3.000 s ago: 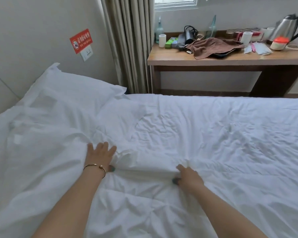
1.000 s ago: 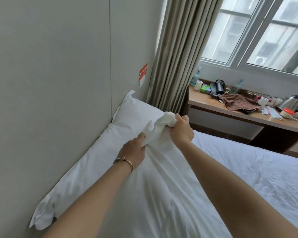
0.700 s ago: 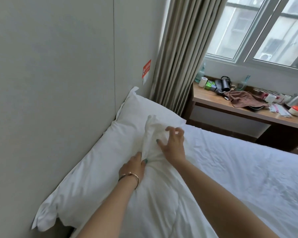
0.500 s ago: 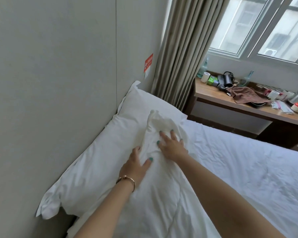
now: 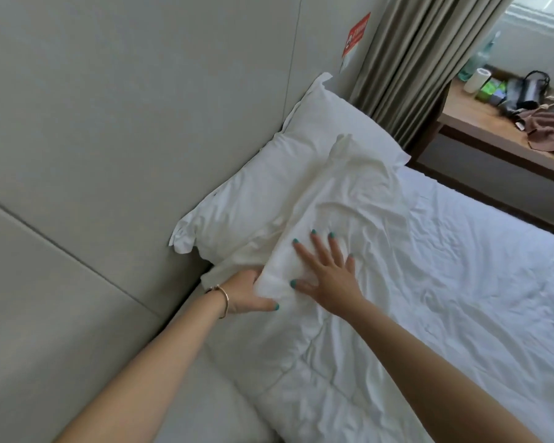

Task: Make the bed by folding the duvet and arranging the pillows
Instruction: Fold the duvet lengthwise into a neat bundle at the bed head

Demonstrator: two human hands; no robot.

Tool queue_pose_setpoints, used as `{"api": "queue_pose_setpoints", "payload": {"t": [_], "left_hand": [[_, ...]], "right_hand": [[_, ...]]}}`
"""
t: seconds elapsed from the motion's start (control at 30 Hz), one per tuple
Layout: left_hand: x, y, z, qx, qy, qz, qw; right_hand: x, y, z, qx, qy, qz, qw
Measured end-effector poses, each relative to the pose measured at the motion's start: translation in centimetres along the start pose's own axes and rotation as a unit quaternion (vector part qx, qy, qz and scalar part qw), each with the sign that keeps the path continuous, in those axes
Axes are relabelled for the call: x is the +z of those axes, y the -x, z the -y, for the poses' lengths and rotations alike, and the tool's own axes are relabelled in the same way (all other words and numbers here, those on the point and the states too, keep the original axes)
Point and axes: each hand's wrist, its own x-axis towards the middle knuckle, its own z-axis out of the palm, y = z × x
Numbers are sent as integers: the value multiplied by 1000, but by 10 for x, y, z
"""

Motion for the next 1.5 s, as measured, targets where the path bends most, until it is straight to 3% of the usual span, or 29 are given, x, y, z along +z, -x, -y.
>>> {"api": "queue_pose_setpoints", "payload": {"t": [0.13, 0.27, 0.43, 0.5, 0.6, 0.7, 0.77, 0.87, 0.97, 1.17, 1.33, 1.5], "left_hand": [[4, 13, 17, -11, -34, -23, 999], [-8, 33, 35, -79, -147, -16, 986], [-6, 53, 58, -199, -297, -249, 900], [6, 46, 53, -176, -297, -298, 890], [27, 19, 18, -27, -226, -359, 905], [54, -9, -28, 134, -301, -308, 893], [77, -26, -52, 194, -372, -238, 876], [120, -56, -76, 208, -438, -108, 868], [164, -83, -94, 197, -508, -36, 838], [271, -104, -138, 167, -537, 86, 822], [386, -104, -196, 176, -540, 104, 816], [511, -116, -249, 166, -482, 61, 858]], "right_hand": [[-1, -13, -2, 4, 25, 32, 999], [-2, -17, 2, 14, 24, 45, 999], [3, -9, 6, 56, 18, 3, 998], [2, -7, 0, 70, 4, 1, 998], [-1, 0, -16, 36, -20, -4, 999], [-3, 16, -35, 31, -32, -10, 999], [0, 32, -53, 55, -53, 16, 997], [10, 65, -90, 115, -100, 73, 986], [23, 114, -135, 198, -142, 82, 966], [53, 246, -245, 375, -204, 116, 897], [80, 339, -348, 468, -227, 143, 842], [90, 411, -455, 478, -260, 111, 832]]}}
